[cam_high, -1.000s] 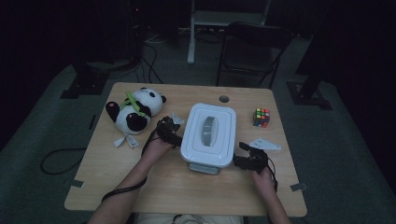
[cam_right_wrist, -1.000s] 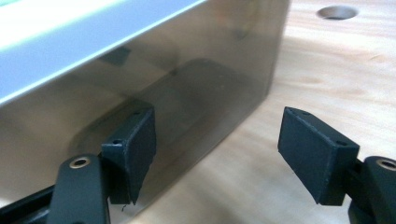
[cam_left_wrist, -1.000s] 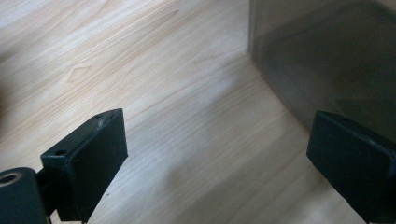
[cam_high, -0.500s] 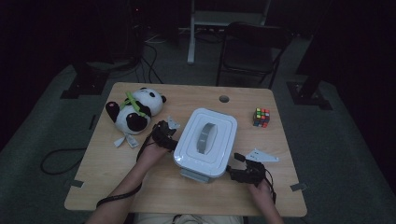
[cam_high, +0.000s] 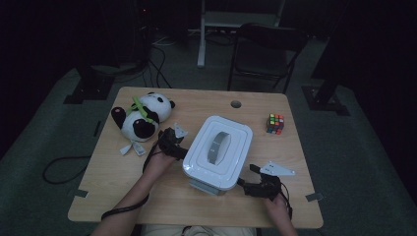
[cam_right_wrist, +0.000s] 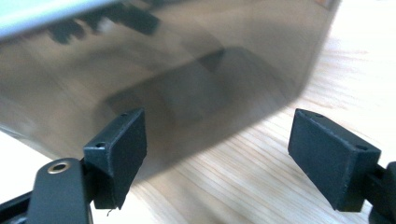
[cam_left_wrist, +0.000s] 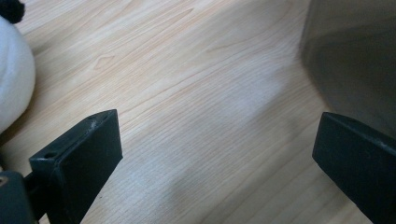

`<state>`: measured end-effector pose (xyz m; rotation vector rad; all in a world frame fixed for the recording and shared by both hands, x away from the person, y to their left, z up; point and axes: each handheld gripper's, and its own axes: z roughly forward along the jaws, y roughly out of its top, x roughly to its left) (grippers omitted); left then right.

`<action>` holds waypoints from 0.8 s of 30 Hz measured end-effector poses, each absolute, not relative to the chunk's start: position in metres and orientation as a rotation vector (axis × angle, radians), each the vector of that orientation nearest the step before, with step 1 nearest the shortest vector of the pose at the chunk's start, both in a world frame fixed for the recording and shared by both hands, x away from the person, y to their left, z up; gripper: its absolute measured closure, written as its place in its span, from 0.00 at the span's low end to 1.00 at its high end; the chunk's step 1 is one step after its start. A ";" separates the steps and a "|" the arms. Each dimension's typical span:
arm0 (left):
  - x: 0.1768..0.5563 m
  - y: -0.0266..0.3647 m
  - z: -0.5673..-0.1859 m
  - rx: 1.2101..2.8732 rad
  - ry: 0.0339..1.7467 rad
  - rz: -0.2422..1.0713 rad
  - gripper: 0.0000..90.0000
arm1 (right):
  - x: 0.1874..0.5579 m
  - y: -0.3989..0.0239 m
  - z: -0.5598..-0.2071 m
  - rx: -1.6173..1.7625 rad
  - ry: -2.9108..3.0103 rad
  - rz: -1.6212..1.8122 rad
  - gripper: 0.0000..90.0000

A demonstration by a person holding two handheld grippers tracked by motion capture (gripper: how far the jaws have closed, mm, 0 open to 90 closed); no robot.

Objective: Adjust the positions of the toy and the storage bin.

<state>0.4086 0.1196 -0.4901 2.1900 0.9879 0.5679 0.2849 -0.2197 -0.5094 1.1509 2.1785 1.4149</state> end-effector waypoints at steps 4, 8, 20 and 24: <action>0.407 0.124 -0.486 2.198 1.006 0.504 0.03 | 0.287 -0.226 -0.514 1.159 2.194 1.360 0.20; 0.406 0.128 -0.478 2.204 1.036 0.489 0.03 | 0.289 -0.234 -0.516 1.193 2.180 1.342 0.20; 0.406 0.148 -0.445 2.167 1.050 0.499 0.03 | 0.292 -0.238 -0.521 1.223 2.179 1.318 0.20; 0.406 0.151 -0.430 2.149 1.045 0.512 0.03 | 0.292 -0.238 -0.522 1.223 2.189 1.318 0.20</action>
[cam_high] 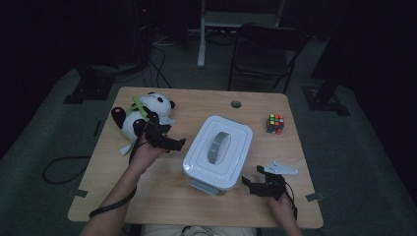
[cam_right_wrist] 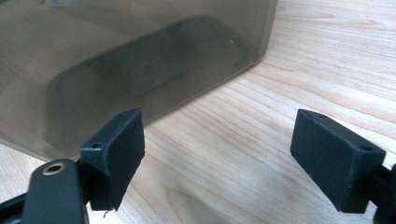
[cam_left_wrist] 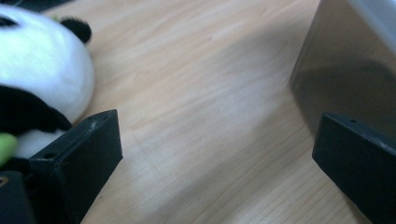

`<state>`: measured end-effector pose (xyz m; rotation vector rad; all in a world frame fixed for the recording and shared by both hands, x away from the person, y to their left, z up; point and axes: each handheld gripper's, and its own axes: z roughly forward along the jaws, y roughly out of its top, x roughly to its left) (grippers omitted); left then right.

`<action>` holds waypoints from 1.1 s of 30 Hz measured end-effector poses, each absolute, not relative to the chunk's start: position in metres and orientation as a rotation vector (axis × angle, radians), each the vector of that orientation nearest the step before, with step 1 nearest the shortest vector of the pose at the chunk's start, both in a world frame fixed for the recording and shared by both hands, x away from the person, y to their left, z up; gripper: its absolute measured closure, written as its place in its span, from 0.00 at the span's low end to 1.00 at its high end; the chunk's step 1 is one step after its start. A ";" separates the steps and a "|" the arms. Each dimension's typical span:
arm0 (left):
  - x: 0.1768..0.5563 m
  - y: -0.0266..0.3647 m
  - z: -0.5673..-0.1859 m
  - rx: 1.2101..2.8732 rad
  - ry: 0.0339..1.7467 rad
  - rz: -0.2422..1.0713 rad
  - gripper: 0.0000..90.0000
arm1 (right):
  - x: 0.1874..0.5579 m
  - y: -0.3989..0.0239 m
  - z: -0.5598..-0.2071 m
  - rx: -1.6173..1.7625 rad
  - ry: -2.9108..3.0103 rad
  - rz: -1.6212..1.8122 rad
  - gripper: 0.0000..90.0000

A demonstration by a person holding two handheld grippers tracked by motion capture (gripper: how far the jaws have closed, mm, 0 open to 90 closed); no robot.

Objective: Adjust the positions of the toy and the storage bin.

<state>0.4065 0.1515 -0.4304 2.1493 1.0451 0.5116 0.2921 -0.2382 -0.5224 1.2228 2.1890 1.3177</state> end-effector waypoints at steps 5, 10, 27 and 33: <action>0.412 0.162 -0.416 2.116 1.058 0.537 0.03 | 0.292 -0.239 -0.523 1.230 2.191 1.325 0.20; 0.422 0.177 -0.403 2.072 1.084 0.565 0.03 | 0.292 -0.240 -0.523 1.236 2.191 1.328 0.20; 0.477 0.246 -0.395 1.933 1.274 0.598 0.03 | 0.294 -0.240 -0.523 1.248 2.207 1.327 0.20; 0.496 0.265 -0.406 1.881 1.355 0.615 0.03 | 0.294 -0.241 -0.523 1.253 2.208 1.332 0.20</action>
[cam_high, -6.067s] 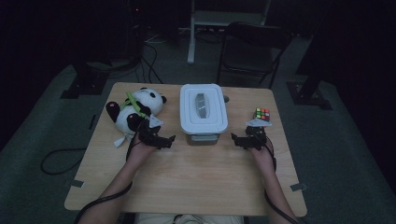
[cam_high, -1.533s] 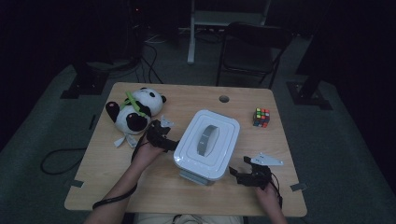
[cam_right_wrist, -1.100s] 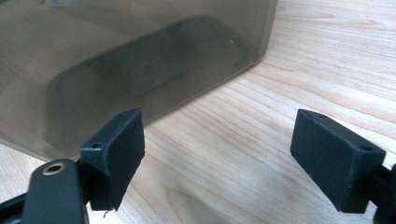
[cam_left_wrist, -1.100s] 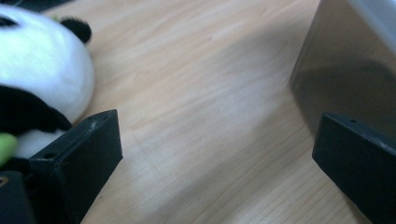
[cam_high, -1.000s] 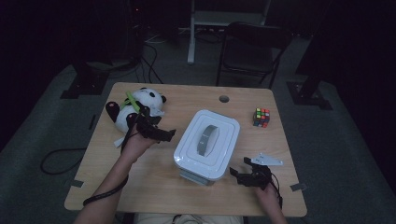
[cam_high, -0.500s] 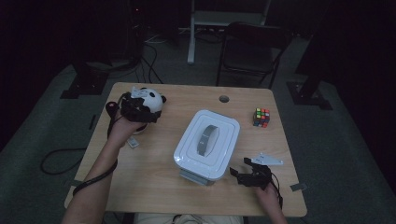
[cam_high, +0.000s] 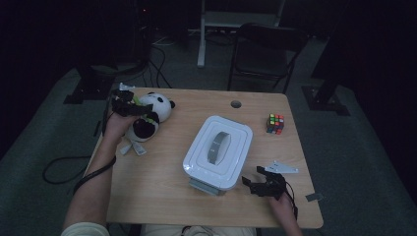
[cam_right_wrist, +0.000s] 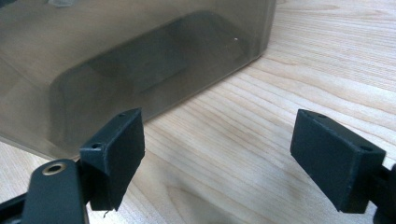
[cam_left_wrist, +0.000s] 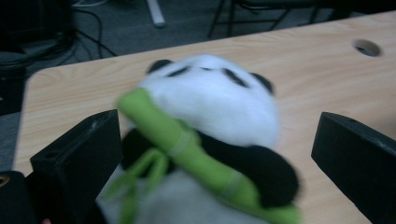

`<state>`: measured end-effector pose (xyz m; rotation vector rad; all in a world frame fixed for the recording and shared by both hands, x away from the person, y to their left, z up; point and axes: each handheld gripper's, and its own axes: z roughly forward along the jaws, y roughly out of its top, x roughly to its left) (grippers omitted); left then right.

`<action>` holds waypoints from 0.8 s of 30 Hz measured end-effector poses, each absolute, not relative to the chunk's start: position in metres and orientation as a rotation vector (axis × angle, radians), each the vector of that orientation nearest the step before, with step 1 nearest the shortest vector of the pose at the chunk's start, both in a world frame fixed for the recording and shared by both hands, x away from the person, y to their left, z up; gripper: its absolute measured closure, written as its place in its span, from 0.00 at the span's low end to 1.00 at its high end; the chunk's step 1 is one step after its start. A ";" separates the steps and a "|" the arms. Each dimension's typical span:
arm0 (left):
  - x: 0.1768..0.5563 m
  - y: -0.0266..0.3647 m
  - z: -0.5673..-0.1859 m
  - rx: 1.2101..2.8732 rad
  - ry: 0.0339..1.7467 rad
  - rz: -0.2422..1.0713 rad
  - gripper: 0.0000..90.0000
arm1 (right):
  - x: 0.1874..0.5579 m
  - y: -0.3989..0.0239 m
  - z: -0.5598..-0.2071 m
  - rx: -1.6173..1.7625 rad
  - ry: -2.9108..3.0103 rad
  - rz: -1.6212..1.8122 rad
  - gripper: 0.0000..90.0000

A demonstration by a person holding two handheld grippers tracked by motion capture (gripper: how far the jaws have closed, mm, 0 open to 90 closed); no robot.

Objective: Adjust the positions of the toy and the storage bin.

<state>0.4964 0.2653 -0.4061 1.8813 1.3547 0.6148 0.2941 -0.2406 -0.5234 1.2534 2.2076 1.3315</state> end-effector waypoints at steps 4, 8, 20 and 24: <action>0.509 0.275 -0.415 1.876 1.412 0.605 0.03 | 0.294 -0.241 -0.523 1.254 2.208 1.331 0.20; 0.518 0.280 -0.425 1.889 1.465 0.586 0.03 | 0.294 -0.241 -0.524 1.256 2.212 1.331 0.20; 0.513 0.276 -0.440 1.960 1.429 0.514 0.38 | 0.294 -0.241 -0.524 1.260 2.220 1.333 0.20; 0.503 0.273 -0.437 1.903 1.438 0.523 0.66 | 0.294 -0.240 -0.524 1.261 2.223 1.332 0.20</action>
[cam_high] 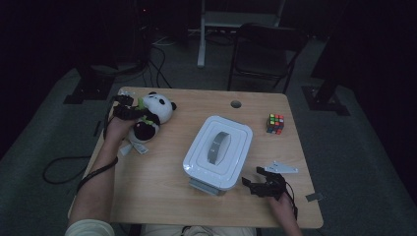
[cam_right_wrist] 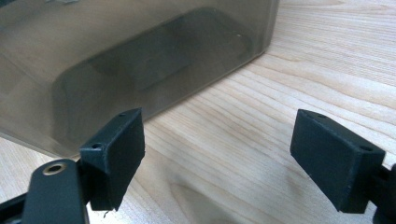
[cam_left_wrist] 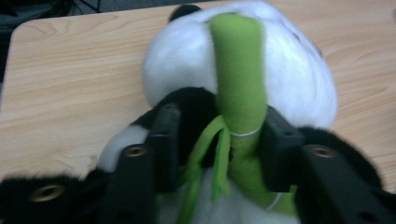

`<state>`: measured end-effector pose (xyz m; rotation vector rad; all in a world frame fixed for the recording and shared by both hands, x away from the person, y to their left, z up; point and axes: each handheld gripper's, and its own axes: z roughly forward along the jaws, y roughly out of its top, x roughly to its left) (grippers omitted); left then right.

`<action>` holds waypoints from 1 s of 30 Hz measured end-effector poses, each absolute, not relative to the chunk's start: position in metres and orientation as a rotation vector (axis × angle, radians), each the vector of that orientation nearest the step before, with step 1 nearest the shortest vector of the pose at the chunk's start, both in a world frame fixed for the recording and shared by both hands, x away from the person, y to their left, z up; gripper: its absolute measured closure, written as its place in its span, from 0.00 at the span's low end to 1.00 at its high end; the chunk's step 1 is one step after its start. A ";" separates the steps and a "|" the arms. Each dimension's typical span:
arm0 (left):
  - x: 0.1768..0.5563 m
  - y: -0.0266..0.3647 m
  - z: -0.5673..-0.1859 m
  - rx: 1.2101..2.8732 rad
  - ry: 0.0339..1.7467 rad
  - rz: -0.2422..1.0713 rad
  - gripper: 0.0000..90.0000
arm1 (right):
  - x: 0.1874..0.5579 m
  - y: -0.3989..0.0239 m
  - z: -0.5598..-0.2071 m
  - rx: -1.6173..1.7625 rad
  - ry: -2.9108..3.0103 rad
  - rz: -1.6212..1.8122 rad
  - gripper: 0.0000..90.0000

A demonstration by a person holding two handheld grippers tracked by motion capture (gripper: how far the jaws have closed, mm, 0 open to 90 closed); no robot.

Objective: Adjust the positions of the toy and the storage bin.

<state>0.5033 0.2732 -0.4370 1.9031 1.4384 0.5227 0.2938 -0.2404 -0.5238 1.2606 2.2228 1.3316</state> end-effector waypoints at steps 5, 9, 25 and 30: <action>0.489 0.263 -0.431 1.895 1.353 0.410 0.74 | 0.294 -0.241 -0.524 1.264 2.222 1.335 0.20; 0.481 0.253 -0.427 1.917 1.308 0.397 0.74 | 0.294 -0.241 -0.524 1.262 2.218 1.336 0.20; 0.428 0.241 -0.416 1.822 1.360 0.410 0.73 | 0.293 -0.239 -0.524 1.256 2.224 1.342 0.20; 0.420 0.237 -0.421 1.836 1.346 0.414 0.73 | 0.292 -0.239 -0.524 1.256 2.225 1.341 0.20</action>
